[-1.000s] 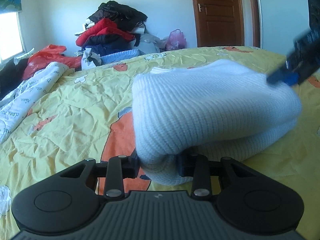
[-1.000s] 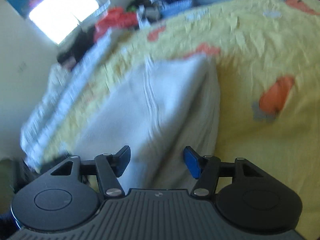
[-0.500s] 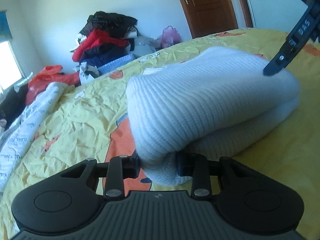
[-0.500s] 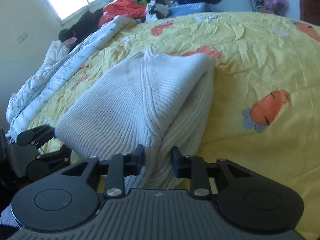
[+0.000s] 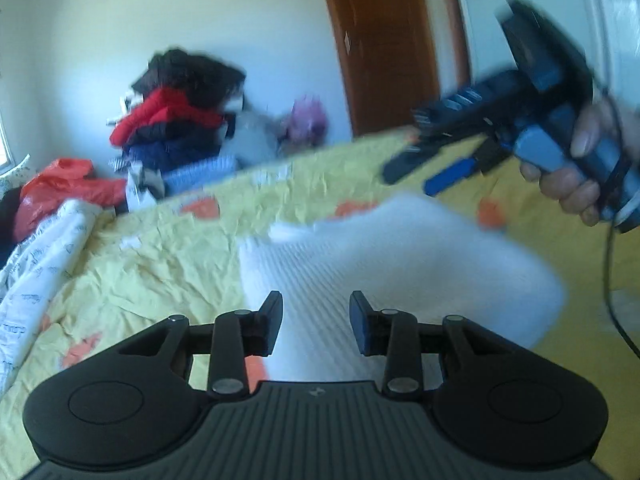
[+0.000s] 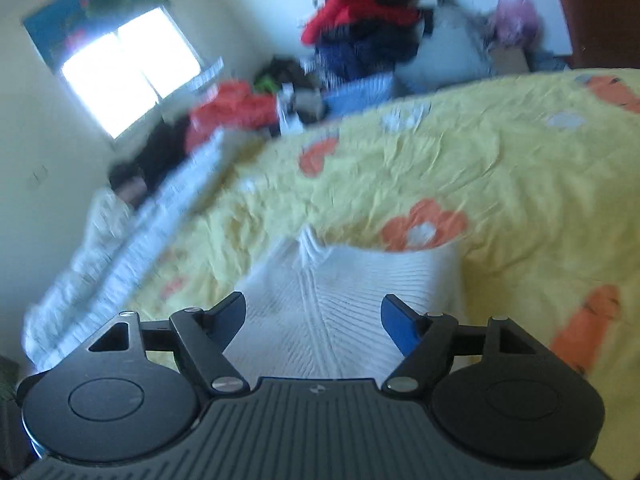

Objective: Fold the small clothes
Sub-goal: 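Open both grippers and pull back from the folded cardigan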

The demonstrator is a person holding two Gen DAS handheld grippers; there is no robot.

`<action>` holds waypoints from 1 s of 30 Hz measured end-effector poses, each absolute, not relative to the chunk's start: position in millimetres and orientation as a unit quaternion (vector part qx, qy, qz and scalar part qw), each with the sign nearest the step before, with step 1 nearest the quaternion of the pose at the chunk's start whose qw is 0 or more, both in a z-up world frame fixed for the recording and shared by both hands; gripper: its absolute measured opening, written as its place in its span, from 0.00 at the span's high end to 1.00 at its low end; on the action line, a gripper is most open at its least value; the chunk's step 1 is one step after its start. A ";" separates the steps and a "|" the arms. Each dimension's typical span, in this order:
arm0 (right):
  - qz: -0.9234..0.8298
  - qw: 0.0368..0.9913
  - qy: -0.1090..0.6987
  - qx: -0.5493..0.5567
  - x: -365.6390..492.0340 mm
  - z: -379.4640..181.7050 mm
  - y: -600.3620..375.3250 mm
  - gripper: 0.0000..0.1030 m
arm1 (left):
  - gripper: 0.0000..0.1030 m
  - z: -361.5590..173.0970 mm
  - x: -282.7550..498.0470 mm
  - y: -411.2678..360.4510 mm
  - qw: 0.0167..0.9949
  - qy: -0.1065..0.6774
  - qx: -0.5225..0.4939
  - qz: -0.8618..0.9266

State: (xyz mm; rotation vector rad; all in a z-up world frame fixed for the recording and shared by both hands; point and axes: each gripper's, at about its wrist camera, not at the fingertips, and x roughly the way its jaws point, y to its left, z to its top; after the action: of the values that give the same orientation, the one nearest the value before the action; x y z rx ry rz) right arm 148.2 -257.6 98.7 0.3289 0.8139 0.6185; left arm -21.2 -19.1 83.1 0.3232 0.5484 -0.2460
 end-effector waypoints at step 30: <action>0.253 0.898 0.360 -0.028 110.5 67.4 -209.2 0.28 | 0.61 61.4 -13.6 -31.9 0.957 0.252 0.122 -0.069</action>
State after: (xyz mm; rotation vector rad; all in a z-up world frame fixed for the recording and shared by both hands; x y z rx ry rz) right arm 110.5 -209.2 67.4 -0.0584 0.7453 0.5247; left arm -13.6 -31.9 61.4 0.2484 0.5114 -0.1394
